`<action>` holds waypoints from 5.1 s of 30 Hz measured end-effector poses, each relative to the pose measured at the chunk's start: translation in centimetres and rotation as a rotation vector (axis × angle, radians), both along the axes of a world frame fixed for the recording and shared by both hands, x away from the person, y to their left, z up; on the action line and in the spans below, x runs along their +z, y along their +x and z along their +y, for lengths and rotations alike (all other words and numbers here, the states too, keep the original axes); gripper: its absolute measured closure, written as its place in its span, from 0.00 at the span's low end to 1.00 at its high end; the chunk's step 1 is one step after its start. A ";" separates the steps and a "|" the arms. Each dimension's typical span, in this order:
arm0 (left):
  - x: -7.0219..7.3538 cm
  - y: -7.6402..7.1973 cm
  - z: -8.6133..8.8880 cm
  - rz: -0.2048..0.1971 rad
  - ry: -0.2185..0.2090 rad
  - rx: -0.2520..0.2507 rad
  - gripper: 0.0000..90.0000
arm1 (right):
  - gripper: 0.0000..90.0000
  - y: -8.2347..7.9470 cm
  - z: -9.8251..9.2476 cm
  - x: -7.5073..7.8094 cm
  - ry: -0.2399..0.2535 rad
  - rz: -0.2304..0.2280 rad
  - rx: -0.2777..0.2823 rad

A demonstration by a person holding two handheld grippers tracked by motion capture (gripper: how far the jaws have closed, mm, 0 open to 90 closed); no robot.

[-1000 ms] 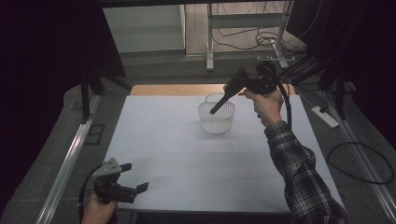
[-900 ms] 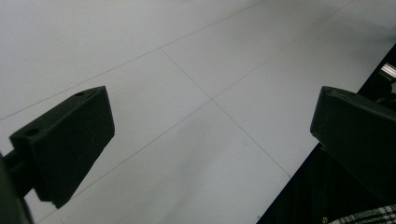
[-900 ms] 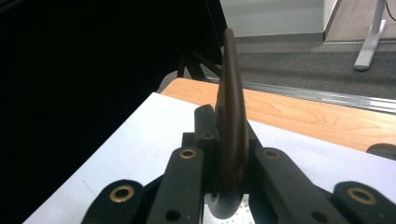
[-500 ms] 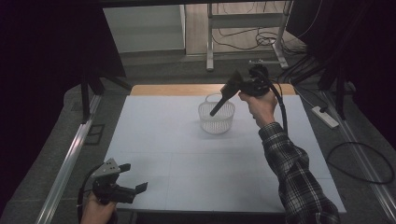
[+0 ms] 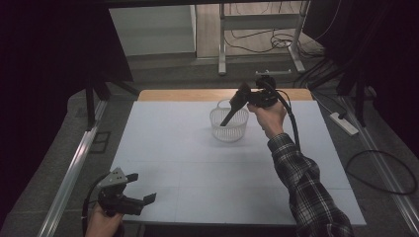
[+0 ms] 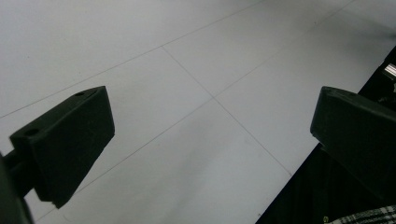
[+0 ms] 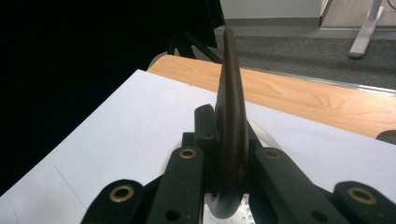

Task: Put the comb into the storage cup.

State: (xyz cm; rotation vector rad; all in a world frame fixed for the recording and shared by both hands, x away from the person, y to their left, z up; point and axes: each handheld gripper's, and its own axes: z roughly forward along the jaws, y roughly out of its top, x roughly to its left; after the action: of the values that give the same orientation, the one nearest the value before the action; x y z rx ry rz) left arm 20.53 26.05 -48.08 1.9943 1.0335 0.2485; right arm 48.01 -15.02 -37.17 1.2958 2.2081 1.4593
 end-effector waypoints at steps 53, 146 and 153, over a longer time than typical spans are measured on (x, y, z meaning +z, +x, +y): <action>-0.1 0.1 -0.2 0.013 0.015 -0.013 0.00 | 0.58 1.7 -1.4 -5.5 -0.081 0.079 -0.099; -0.1 0.2 -0.2 0.016 0.019 -0.015 0.00 | 0.00 -3.0 -4.7 -3.1 -0.287 -0.015 -0.007; -0.1 0.1 -0.2 0.015 0.021 -0.013 0.00 | 0.00 -3.8 -4.8 -3.2 -0.303 -0.014 0.011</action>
State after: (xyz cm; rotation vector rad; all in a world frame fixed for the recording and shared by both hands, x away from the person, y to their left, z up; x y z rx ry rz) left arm 20.66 25.80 -48.14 2.0238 1.0305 0.2389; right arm 44.20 -19.82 -40.38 1.1700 2.3173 1.0775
